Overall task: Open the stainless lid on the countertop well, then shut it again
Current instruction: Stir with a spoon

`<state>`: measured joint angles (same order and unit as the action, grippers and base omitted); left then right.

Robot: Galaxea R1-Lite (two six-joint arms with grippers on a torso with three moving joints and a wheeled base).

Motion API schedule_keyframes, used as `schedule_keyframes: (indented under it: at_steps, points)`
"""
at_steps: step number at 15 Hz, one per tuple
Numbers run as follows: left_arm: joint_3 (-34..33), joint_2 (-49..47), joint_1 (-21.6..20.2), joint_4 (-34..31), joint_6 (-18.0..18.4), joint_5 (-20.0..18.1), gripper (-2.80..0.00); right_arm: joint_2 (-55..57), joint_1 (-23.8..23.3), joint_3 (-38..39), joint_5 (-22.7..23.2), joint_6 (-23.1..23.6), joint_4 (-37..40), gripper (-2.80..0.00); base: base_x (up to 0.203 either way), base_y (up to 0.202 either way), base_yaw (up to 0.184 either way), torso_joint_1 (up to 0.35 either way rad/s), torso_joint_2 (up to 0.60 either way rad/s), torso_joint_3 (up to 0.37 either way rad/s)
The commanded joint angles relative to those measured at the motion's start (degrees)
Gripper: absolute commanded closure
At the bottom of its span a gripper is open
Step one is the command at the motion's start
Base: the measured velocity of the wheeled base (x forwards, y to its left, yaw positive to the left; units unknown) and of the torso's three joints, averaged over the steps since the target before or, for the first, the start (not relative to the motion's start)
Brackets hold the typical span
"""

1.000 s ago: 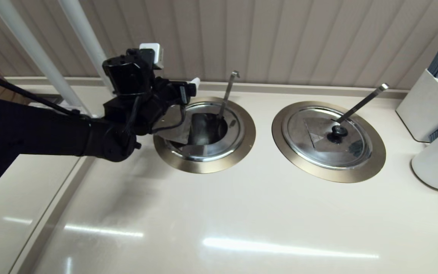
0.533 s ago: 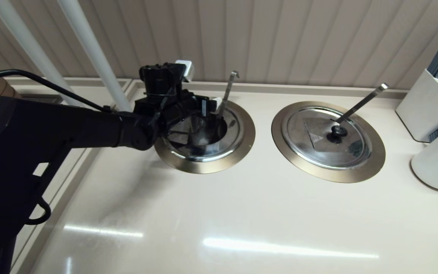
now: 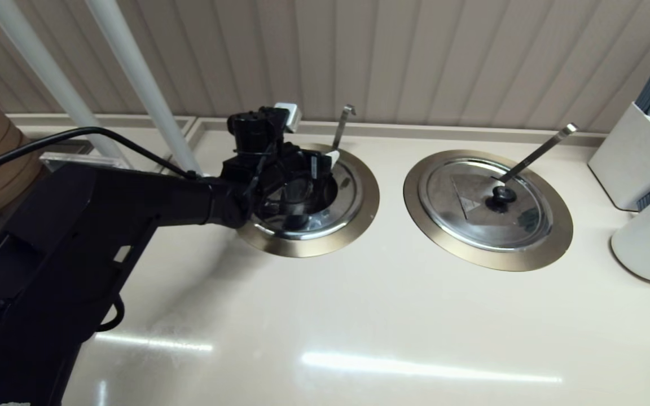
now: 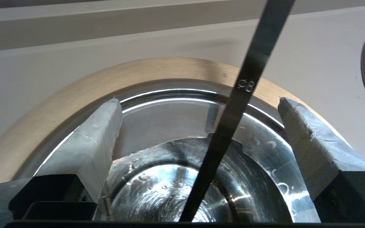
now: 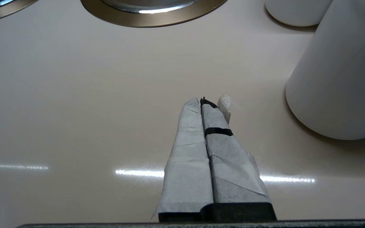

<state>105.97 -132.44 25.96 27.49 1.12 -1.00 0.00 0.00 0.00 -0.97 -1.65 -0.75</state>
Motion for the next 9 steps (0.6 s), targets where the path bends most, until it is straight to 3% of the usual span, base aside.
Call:
schedule_keyframes:
  at_steps: [1,6,9]
  points:
    - [1.1,-2.3,0.5,0.2,-0.1,-0.1,-2.80,0.0,0.0,0.3,0.0,0.0,0.0,0.00,0.000,0.000,0.000,0.000,0.00,0.000]
    - [6.8,-6.7,1.0,0.3,-0.2,-0.4,-2.80,0.0,0.0,0.3,0.0,0.0,0.0,0.00,0.000,0.000,0.000,0.000,0.00,0.000]
    - [7.0,-8.4,1.0,4.5,-0.2,-0.6,-2.80,0.0,0.0,0.3,0.0,0.0,0.0,0.00,0.000,0.000,0.000,0.000,0.00,0.000]
